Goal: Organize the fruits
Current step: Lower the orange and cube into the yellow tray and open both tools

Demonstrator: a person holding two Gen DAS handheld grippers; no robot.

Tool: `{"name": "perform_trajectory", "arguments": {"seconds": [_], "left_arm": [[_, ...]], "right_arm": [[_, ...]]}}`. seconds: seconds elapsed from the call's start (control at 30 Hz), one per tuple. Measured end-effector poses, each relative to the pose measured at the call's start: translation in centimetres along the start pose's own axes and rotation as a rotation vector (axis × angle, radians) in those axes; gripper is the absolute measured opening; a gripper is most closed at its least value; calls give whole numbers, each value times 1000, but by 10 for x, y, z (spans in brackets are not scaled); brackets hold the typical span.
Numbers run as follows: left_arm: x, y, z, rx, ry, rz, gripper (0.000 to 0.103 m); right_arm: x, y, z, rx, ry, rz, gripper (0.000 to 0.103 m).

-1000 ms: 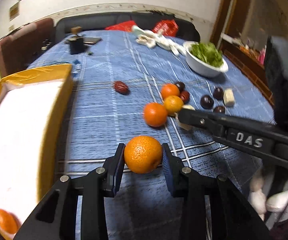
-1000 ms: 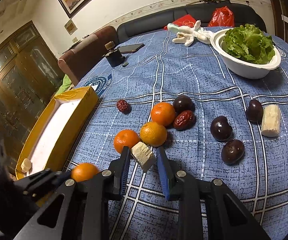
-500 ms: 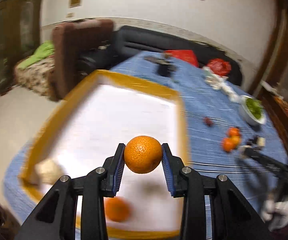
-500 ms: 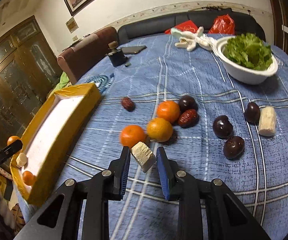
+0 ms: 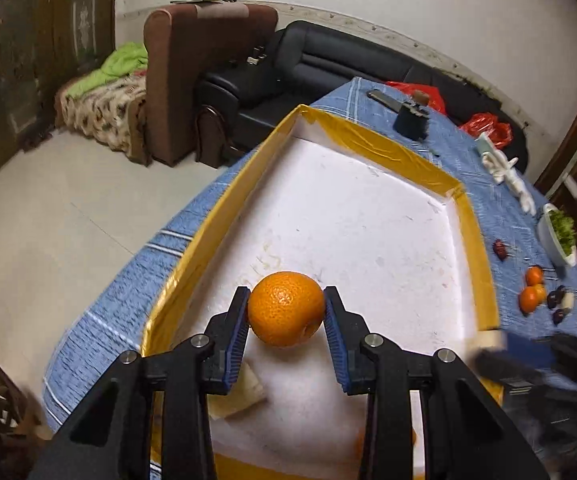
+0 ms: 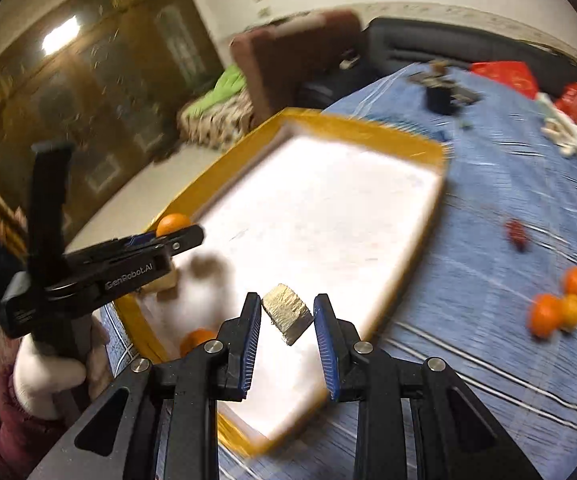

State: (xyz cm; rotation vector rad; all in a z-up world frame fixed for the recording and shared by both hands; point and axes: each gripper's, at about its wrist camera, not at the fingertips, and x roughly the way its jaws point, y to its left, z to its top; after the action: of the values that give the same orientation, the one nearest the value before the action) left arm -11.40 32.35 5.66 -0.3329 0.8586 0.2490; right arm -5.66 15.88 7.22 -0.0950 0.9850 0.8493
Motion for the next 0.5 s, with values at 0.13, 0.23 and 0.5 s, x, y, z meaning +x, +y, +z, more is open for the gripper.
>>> {"name": "perform_trajectory", "arguments": {"seconds": [0.13,0.23,0.5], "left_arm": [[-23,13,-5,-49,-46,-47,58],[-48,27,-9,-103,-104,-71,65],[-81,33,-26,-200,-162,-161,72]], "right_arm": [[32,17,3,-21,51,7,31],[45,25,0,-33,72,7,31],[23,26,-4,-32,-8,27,47]]}}
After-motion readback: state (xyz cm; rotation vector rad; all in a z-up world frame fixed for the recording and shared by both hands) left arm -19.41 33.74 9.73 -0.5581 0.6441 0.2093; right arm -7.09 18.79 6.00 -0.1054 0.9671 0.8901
